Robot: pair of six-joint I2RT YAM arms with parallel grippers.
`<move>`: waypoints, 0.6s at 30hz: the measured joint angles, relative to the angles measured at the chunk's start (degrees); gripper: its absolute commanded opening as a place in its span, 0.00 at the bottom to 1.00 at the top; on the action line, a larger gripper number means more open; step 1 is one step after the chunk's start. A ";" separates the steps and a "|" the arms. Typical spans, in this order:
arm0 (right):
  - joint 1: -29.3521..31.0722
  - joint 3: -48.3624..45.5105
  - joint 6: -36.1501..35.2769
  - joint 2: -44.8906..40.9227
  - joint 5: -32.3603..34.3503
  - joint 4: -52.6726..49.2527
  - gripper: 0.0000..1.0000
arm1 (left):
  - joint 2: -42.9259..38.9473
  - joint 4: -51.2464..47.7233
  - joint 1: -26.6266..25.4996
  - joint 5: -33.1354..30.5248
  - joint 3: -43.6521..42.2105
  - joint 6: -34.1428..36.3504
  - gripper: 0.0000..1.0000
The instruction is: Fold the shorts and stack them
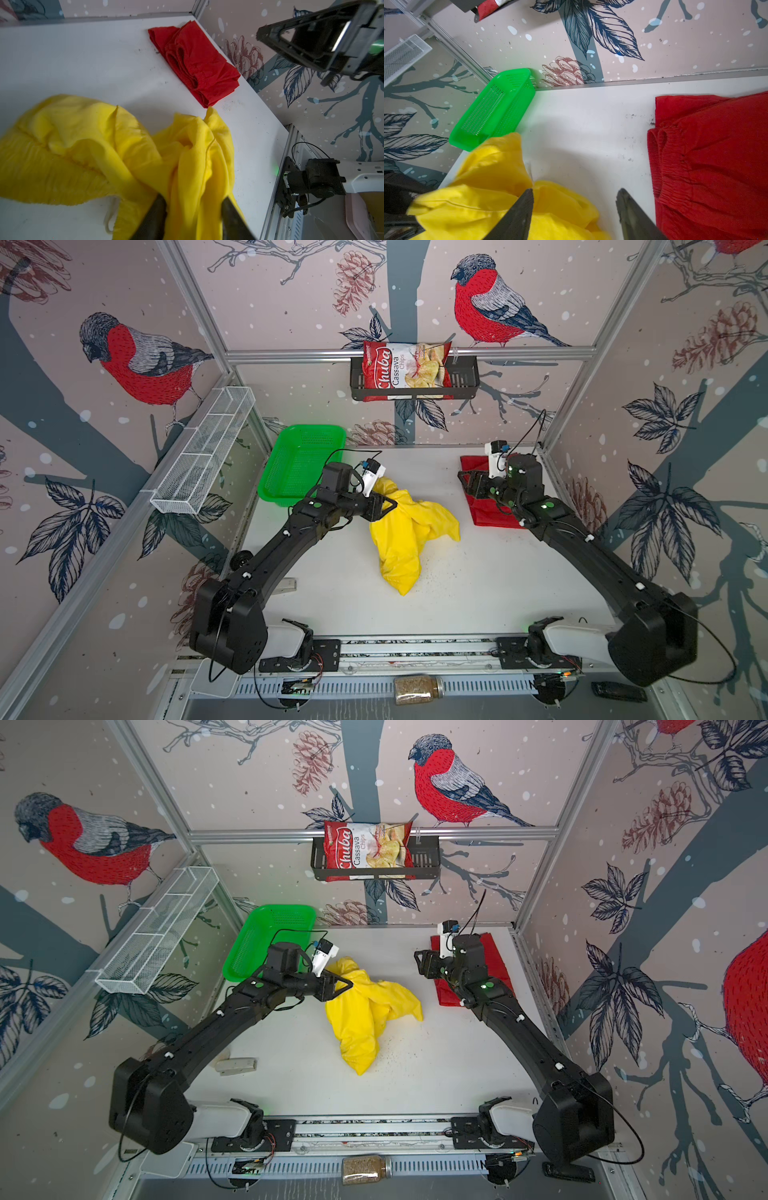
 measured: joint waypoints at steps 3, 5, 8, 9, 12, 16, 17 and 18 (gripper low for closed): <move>1.66 1.53 -1.22 0.50 1.92 -2.91 0.67 | 0.00 2.40 0.63 -1.33 -0.48 -3.78 0.81; 3.37 4.15 -3.17 1.75 2.93 -5.01 0.68 | -0.85 4.28 2.14 -1.38 -0.96 -5.60 0.81; 6.93 9.49 -5.22 4.98 5.73 -8.07 0.69 | -3.08 5.97 5.81 -2.60 -2.40 -9.33 0.80; 8.87 11.19 -6.12 6.49 6.16 -8.68 0.69 | -3.89 6.27 6.97 -3.54 -3.10 -10.43 0.80; 14.95 14.12 -6.84 10.93 6.36 -10.75 0.70 | -6.19 5.66 9.16 -7.17 -5.53 -11.69 0.80; 22.91 18.47 -7.72 18.43 6.54 -14.75 0.71 | -9.73 4.83 9.55 -9.55 -9.68 -12.72 0.80; 24.33 19.87 -7.69 20.20 6.51 -15.89 0.71 | -10.40 4.74 9.57 -10.32 -10.75 -12.72 0.80; 25.73 21.70 -7.65 22.34 5.86 -17.18 0.71 | -11.10 4.59 9.60 -10.60 -11.96 -12.79 0.80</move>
